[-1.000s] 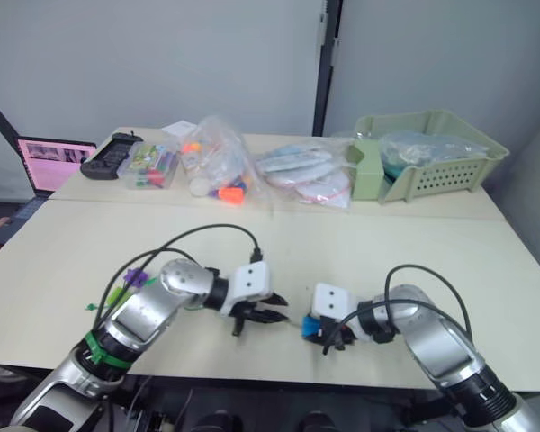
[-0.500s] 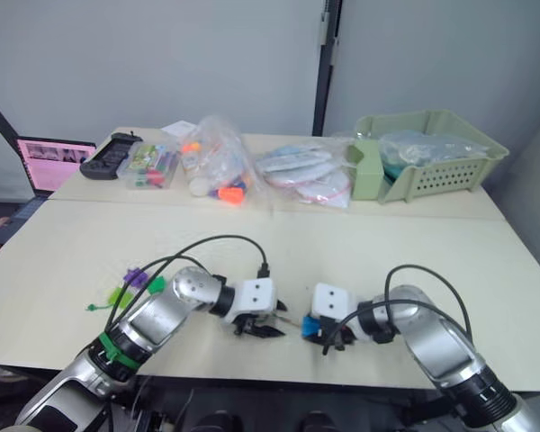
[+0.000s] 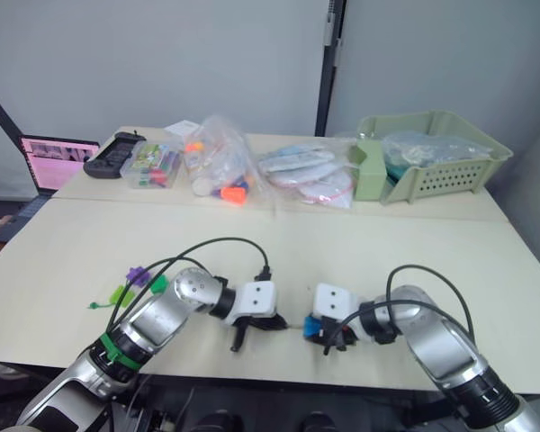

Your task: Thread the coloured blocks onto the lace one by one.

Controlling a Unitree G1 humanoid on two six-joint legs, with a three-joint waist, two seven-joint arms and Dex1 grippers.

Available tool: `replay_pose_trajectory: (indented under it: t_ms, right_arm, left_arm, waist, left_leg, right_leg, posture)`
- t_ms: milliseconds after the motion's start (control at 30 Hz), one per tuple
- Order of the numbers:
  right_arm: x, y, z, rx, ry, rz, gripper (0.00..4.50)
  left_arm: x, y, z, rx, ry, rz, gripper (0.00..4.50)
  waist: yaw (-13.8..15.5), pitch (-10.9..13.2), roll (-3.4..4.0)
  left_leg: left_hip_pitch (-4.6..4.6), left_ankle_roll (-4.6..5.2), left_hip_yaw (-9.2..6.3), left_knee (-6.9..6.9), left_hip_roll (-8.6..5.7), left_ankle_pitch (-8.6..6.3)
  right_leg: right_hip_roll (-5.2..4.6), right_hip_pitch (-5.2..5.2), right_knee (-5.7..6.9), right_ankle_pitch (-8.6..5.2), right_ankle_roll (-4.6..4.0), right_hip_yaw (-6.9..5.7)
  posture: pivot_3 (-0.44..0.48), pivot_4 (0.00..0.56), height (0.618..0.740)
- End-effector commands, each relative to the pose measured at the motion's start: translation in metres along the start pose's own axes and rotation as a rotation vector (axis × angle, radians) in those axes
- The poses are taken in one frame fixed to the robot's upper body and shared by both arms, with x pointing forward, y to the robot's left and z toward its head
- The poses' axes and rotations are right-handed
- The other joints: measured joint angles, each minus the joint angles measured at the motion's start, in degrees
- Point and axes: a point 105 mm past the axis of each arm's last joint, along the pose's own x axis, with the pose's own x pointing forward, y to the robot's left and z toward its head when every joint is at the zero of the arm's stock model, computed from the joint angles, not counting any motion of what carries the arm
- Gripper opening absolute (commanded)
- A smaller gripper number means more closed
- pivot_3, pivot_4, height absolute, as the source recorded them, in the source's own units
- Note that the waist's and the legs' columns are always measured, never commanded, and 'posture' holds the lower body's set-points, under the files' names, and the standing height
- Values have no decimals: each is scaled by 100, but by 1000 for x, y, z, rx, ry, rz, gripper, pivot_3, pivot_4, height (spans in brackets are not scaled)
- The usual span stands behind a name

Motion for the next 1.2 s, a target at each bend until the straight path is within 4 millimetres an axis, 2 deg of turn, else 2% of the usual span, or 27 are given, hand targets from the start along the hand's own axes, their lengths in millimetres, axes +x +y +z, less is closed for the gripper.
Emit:
replay_pose_trajectory:
  t_ms: [33, 333, 433, 533, 667, 767, 867, 1000, 1200]
  right_arm:
    - [6, 11, -5, 19, 14, 48, 1361]
    - [5, 11, -5, 19, 17, 46, 1361]
    - [6, 11, -5, 18, 15, 42, 1361]
    - [6, 10, -4, 19, 13, 41, 1361]
    - [6, 10, -5, 20, 16, 40, 1361]
    - [6, 10, -7, 24, 18, 37, 1361]
    - [5, 9, -8, 26, 23, 36, 1361]
    - [5, 9, -8, 26, 23, 36, 1361]
    - [4, 11, -8, 29, 24, 36, 1361]
  left_arm:
    - [3, 7, 28, 67, -76, 40, 0]
    - [9, 11, 42, 86, -104, 44, 0]
    - [16, 5, 41, 78, -98, 21, 0]
    - [13, 11, 36, 41, -93, 63, 0]
    - [2, 12, 35, 13, -105, 56, 1323]
    - [-16, 11, 14, 25, -25, 60, 2279]
    - [-23, 12, 3, -4, -10, 65, 2314]
    - [-19, 11, -5, -6, -1, 68, 2314]
    - [-5, 9, 2, -7, -40, 42, 2314]
  waist:
    - [11, 0, 0]
    - [-3, 0, 0]
    - [-1, 0, 0]
    - [5, 0, 0]
    - [-7, 0, 0]
    - [-17, 0, 0]
    - [-18, 0, 1]
    - [6, 0, 0]
    - [-6, 0, 0]
  left_leg:
    - [-1, 0, -1, 0, -1, 0]
    - [-2, 0, -1, 1, -2, 0]
    - [-2, 0, -1, 1, -2, 0]
    - [0, 0, -1, 1, -3, 0]
    - [0, 0, -1, 2, -2, 0]
    - [0, 0, -2, 0, 1, 0]
    - [3, 0, -2, -4, 2, 0]
    - [2, 0, -2, -1, 4, 0]
    - [-1, 0, -1, 0, 1, 0]
  right_leg:
    - [-1, 1, 0, 0, 1, 0]
    - [-1, -1, 0, 0, 1, 0]
    - [-1, -1, 0, 0, 1, 0]
    - [-2, 2, -1, 0, 1, 0]
    - [-1, 1, 0, 0, 2, 0]
    - [1, 0, 0, 0, 1, -1]
    - [1, -1, 0, 0, 0, -1]
    - [-3, 4, -3, 0, 1, -2]
    - [-1, 1, -2, 0, 1, -2]
  posture:
    - [0, 150, 740]
    - [0, 150, 740]
    - [0, 150, 740]
    - [0, 150, 740]
    - [0, 150, 740]
    - [0, 150, 740]
    - [0, 150, 740]
    - [0, 150, 740]
    - [0, 150, 740]
